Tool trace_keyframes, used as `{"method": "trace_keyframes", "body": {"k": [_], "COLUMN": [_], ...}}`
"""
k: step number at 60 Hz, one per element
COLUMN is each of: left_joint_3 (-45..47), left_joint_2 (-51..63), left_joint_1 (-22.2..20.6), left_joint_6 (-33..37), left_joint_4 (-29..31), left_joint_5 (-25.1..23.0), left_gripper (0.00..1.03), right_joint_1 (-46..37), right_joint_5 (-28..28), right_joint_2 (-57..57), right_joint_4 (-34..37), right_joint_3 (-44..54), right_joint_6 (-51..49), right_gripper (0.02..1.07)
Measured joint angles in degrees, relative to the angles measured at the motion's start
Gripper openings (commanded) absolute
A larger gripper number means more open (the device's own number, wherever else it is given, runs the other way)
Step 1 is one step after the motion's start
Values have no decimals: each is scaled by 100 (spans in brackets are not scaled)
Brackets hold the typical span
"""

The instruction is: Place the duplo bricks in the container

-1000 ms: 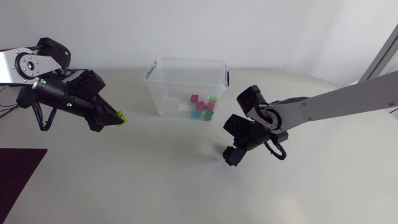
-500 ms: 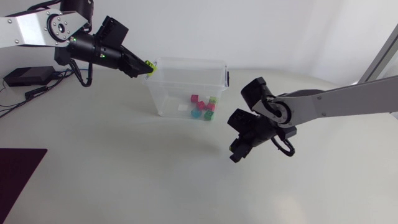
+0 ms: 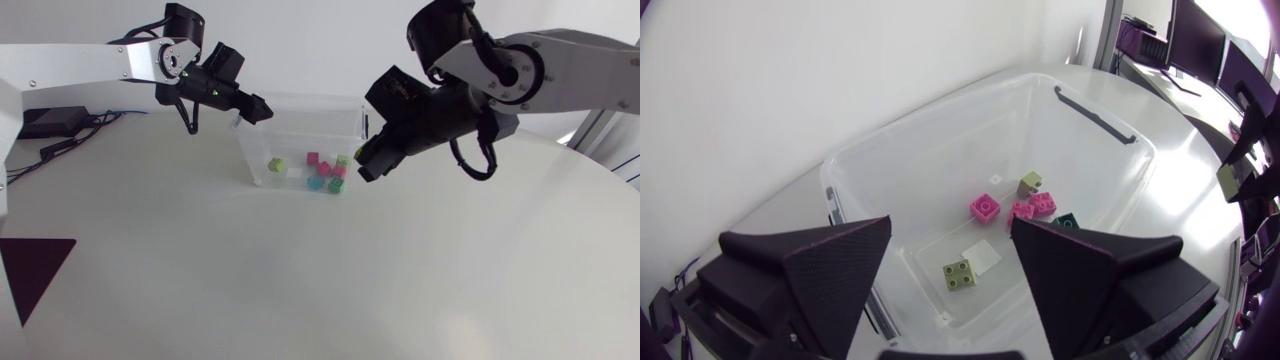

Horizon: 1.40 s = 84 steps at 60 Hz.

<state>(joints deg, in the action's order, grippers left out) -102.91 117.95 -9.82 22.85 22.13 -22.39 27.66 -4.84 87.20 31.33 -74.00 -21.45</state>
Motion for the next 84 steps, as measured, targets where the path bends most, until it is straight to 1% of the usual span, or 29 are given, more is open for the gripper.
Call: {"method": "trace_keyframes", "body": {"k": [5, 14, 19, 24, 26, 32, 35, 37, 41, 42, 43, 47, 50, 55, 58, 62, 73, 77, 84], "left_joint_3": [140, 435, 745, 1340, 1794, 2494, 2892, 3064, 3449, 3510, 3615, 3891, 4127, 4555, 4776, 5099, 6039, 6290, 6537], "left_joint_2": [-332, -1388, -2092, -2868, -3357, -4068, -4496, -4697, -5187, -5265, -5414, -5807, -6153, -6728, -7020, -7429, -8483, -8863, -9346], "left_joint_1": [17, 52, 55, 55, 66, 109, 157, 181, 245, 260, 297, 455, 656, 992, 1123, 1250, 1502, 1582, 1821], "left_joint_6": [-46, -66, -72, -79, -79, -81, -83, -83, -127, -138, -153, -197, -212, -210, -208, -203, -184, -186, -186], "left_joint_4": [35, 610, 828, 879, 892, 951, 962, 966, 973, 973, 973, 977, 960, 955, 951, 949, 780, 680, 466], "left_joint_5": [24, 48, 190, 236, 282, 345, 369, 398, 540, 566, 599, 625, 643, 647, 647, 647, 671, 758, 804], "left_gripper": [100, 100, 100, 100, 100, 100, 100, 100, 100, 100, 100, 100, 100, 100, 100, 100, 100, 100, 99], "right_joint_1": [-24, -90, -116, -120, -120, -120, -120, -120, -118, -116, -114, -107, -107, -109, -109, -116, -273, -385, -568], "right_joint_5": [-2, -15, -28, -37, -46, -31, 22, 42, 214, 240, 286, 409, 494, 586, 656, 765, 1270, 1386, 1567], "right_joint_2": [177, 643, 909, 1263, 1495, 1910, 2210, 2402, 2806, 2865, 2979, 3182, 3209, 3064, 2828, 2330, 446, -234, -1346], "right_joint_4": [-37, -557, -894, -1209, -1377, -1655, -1797, -1823, -1856, -1867, -1882, -1897, -1880, -2026, -2090, -2144, -2826, -2964, -2986], "right_joint_3": [-595, -1252, -1414, -1587, -1705, -1937, -2159, -2337, -2717, -2767, -2848, -2953, -2942, -2747, -2490, -2011, -452, 57, 994], "right_joint_6": [63, 155, 195, 221, 243, 306, 315, 326, 326, 326, 328, 328, 328, 328, 326, 326, 328, 326, 306], "right_gripper": [28, 29, 29, 30, 30, 32, 40, 55, 99, 105, 103, 103, 103, 103, 103, 103, 103, 103, 103]}}
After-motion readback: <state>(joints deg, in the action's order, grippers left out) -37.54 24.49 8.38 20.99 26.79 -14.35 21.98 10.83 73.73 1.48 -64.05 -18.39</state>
